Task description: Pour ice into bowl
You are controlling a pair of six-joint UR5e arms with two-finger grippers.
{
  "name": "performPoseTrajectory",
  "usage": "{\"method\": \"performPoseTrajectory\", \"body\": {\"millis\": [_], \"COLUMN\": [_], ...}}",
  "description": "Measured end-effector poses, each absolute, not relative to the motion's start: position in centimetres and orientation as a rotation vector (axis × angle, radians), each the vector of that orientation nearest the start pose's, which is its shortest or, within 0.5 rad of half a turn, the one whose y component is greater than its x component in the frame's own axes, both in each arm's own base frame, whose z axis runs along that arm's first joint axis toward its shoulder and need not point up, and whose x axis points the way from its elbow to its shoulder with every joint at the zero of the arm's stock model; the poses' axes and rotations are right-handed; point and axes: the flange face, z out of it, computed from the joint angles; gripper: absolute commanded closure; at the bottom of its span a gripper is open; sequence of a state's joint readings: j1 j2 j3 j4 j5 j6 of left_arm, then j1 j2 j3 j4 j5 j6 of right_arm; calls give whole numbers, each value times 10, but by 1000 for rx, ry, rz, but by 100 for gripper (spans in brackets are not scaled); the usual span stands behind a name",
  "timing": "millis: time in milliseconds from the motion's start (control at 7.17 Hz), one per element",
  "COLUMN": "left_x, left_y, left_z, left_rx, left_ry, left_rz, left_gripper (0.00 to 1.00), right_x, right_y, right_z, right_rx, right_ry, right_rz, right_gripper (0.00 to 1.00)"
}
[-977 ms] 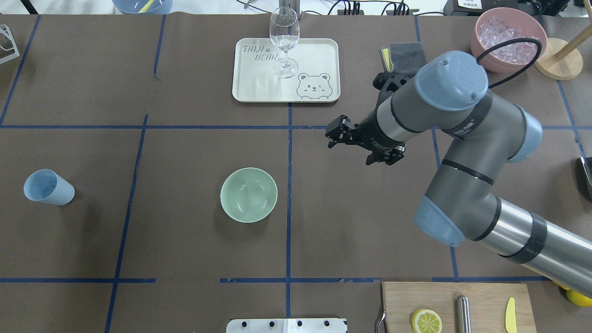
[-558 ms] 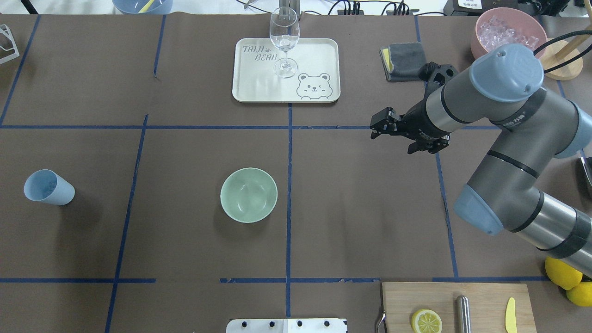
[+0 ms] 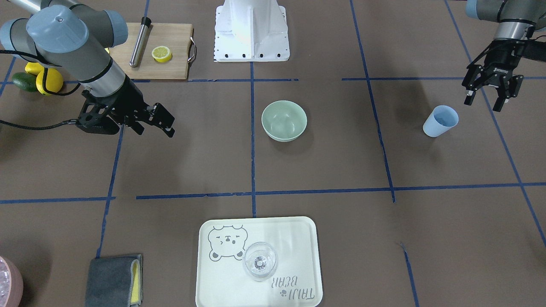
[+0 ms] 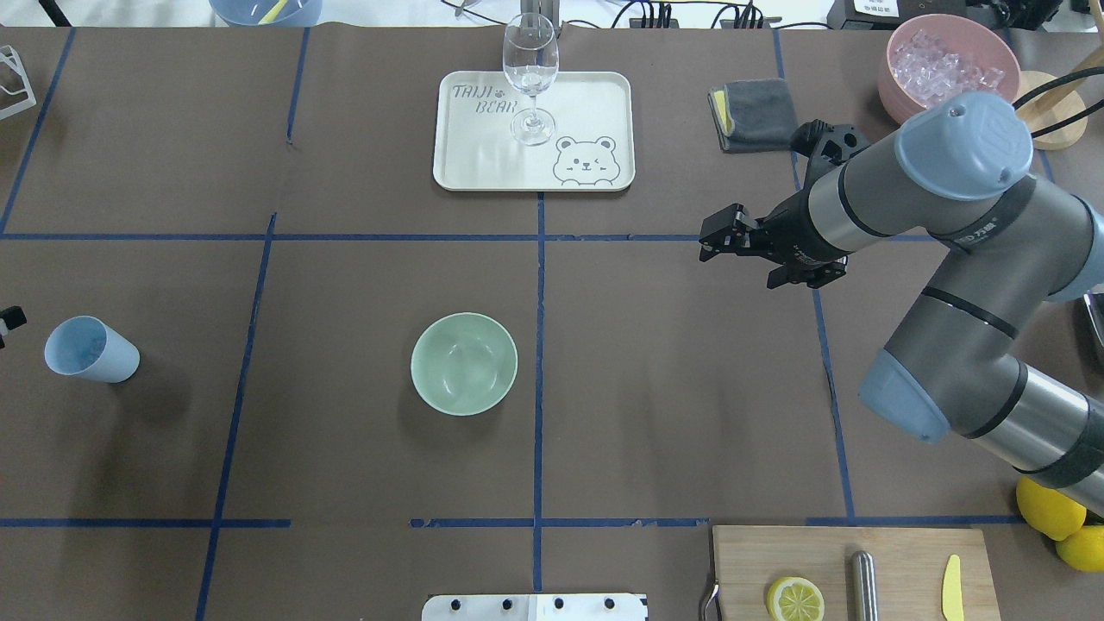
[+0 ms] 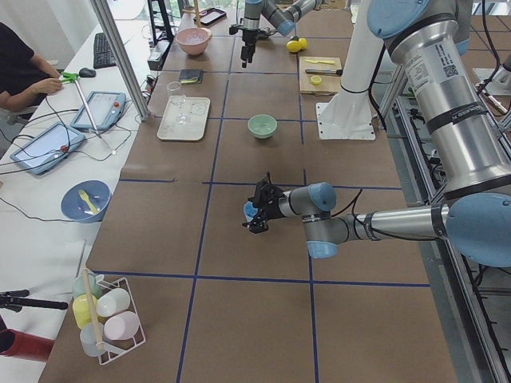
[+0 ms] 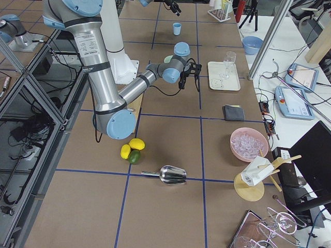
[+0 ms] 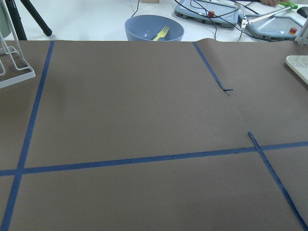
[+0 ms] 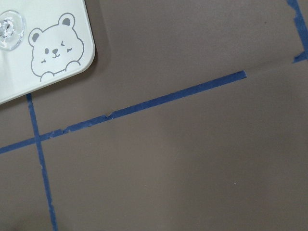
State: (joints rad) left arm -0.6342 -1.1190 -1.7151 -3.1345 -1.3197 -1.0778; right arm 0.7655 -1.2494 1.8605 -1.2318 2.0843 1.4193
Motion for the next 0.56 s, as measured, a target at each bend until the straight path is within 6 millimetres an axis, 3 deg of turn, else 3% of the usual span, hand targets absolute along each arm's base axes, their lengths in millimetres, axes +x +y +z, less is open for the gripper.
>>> {"method": "performPoseTrajectory", "body": {"millis": [558], "left_x": [211], "left_y": [-270], "left_z": [597], "left_rx": [1068], "left_ry": [825], "left_rz": [-338], "left_gripper": [1], "right_x": [-366], "right_y": [-467], "right_z": [312], "right_rx": [-13], "right_ry": [-1038], "right_rz": [313], "right_gripper": [0]}}
